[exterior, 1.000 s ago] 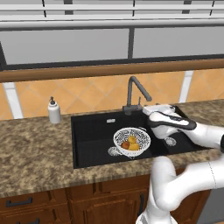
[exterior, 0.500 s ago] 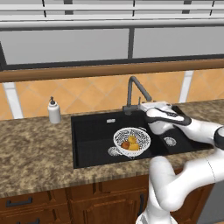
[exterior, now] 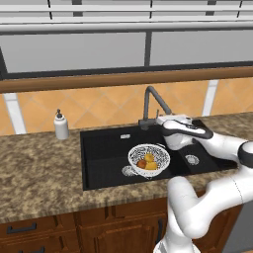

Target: Put the colander in the sink, put the peach, mango, mango in the colander, and turn on the sink faucet and pour water over the colander.

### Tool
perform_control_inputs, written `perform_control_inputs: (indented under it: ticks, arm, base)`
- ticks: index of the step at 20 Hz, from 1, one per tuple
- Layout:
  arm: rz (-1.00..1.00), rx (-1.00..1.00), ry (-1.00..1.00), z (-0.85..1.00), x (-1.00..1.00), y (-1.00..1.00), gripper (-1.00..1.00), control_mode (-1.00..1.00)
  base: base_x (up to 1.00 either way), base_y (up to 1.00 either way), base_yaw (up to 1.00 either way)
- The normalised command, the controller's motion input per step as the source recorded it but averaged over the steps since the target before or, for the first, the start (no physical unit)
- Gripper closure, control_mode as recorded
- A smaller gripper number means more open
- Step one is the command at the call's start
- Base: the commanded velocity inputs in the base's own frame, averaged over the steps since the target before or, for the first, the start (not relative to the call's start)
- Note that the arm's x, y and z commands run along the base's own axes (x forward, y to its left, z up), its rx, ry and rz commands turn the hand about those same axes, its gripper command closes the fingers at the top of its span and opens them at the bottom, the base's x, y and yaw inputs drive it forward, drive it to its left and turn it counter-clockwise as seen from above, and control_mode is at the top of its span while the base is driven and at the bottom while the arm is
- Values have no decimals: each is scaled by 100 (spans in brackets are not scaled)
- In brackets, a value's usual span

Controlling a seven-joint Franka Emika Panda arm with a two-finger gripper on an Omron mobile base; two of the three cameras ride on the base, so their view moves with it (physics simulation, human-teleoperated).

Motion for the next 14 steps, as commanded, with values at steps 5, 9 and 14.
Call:
perform_control_inputs:
  ticks: [5,9,14]
  arm:
    - [-9,0,0,-14,1,-8,-100,-100]
    - [-1,0,3,-10,0,-12,-100,-100]
    - [0,0,4,-11,0,-6,-100,-100]
  base:
    - [0,0,0]
    - [0,0,0]
    - [0,0,0]
